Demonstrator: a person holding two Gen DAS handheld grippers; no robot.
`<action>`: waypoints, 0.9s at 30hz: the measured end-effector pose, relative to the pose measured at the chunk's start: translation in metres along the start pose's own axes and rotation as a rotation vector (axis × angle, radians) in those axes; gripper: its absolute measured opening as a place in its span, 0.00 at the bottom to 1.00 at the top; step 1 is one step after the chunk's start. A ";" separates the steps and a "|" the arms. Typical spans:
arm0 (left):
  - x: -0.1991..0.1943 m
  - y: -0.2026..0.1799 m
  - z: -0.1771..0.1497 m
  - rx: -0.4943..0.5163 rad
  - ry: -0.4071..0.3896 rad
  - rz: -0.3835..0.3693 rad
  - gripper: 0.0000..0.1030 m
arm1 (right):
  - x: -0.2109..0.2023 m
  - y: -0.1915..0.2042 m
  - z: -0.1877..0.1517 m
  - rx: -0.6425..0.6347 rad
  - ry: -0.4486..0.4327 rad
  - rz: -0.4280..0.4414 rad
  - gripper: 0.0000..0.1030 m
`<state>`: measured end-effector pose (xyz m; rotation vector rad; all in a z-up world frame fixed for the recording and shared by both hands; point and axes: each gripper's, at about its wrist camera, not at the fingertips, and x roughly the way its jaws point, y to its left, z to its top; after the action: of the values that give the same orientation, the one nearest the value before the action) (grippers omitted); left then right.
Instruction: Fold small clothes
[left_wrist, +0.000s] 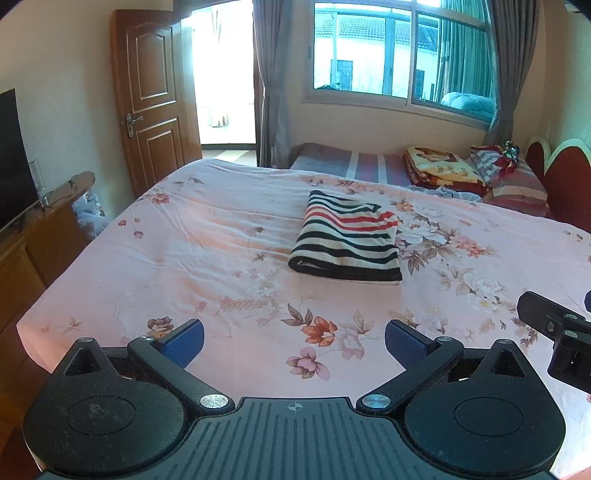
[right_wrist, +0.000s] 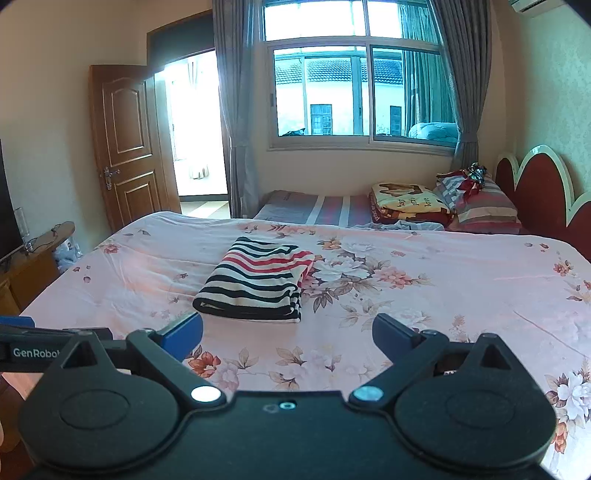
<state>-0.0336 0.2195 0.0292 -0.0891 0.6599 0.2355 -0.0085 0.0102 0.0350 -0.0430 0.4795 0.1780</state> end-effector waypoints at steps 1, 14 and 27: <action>-0.001 0.000 0.000 -0.001 -0.002 0.000 1.00 | 0.000 0.000 0.000 0.000 -0.001 -0.001 0.95; -0.013 0.004 0.001 -0.004 -0.026 0.011 1.00 | -0.008 0.000 -0.002 -0.003 -0.009 -0.013 0.95; -0.014 0.007 -0.001 -0.002 -0.030 0.014 1.00 | -0.010 0.003 -0.006 -0.006 -0.011 -0.013 0.96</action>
<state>-0.0461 0.2238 0.0372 -0.0828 0.6305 0.2501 -0.0198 0.0109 0.0345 -0.0507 0.4679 0.1664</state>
